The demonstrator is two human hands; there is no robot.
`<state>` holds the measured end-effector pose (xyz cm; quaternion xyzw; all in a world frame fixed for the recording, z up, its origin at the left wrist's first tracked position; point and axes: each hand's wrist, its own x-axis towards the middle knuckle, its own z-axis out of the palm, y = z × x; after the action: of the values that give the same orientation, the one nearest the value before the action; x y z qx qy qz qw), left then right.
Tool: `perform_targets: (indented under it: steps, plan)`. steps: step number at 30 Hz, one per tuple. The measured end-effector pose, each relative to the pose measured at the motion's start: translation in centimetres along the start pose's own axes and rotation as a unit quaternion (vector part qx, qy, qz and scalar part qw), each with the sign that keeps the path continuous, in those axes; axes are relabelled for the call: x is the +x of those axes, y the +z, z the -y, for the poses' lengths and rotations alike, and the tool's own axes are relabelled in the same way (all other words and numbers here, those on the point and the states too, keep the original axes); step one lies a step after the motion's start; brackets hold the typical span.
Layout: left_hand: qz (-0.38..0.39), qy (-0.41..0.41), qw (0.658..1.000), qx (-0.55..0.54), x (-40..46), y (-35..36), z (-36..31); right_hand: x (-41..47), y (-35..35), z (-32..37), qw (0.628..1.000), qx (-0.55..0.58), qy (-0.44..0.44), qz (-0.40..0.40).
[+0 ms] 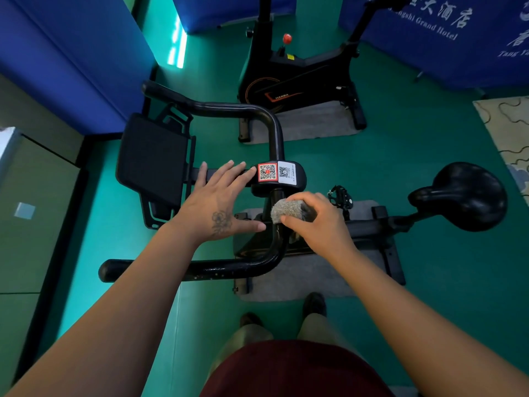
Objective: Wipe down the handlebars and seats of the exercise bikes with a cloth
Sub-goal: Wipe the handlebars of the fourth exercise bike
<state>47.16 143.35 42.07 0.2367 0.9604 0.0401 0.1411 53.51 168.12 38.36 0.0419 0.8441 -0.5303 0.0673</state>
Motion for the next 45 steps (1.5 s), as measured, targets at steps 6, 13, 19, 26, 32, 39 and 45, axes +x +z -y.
perform_targets:
  steps: [6, 13, 19, 26, 32, 39, 45]
  plan:
    - [0.003, -0.001, 1.000, -0.004, 0.1, -0.1, 0.0, -0.4, 0.0, 0.0, 1.000, -0.025, -0.018, 0.004]
    - [0.015, -0.004, 1.000, -0.002, 0.1, -0.3, -0.1, 1.5, 0.1, 0.8, 0.997, -0.070, -0.012, -0.017]
    - [0.018, -0.008, 1.000, 0.002, 0.1, -0.4, -0.2, -0.6, 0.4, -0.2, 1.000, -0.018, 0.008, -0.003]
    - [0.013, -0.007, 1.000, -0.008, 0.2, -0.3, -0.1, 0.3, 0.3, 0.3, 0.999, -0.050, 0.014, -0.013]
    - [0.016, -0.005, 1.000, -0.010, 0.0, -0.4, -0.2, 1.8, 0.2, 0.7, 0.999, -0.033, 0.027, -0.018]
    - [0.008, 0.000, 1.000, -0.016, 0.0, -0.1, 0.0, -1.9, 0.9, -0.6, 1.000, -0.003, 0.024, -0.004]
    - [0.007, 0.001, 1.000, -0.018, 0.1, 0.0, 0.1, -0.4, 0.9, 0.2, 1.000, -0.017, 0.017, -0.019]
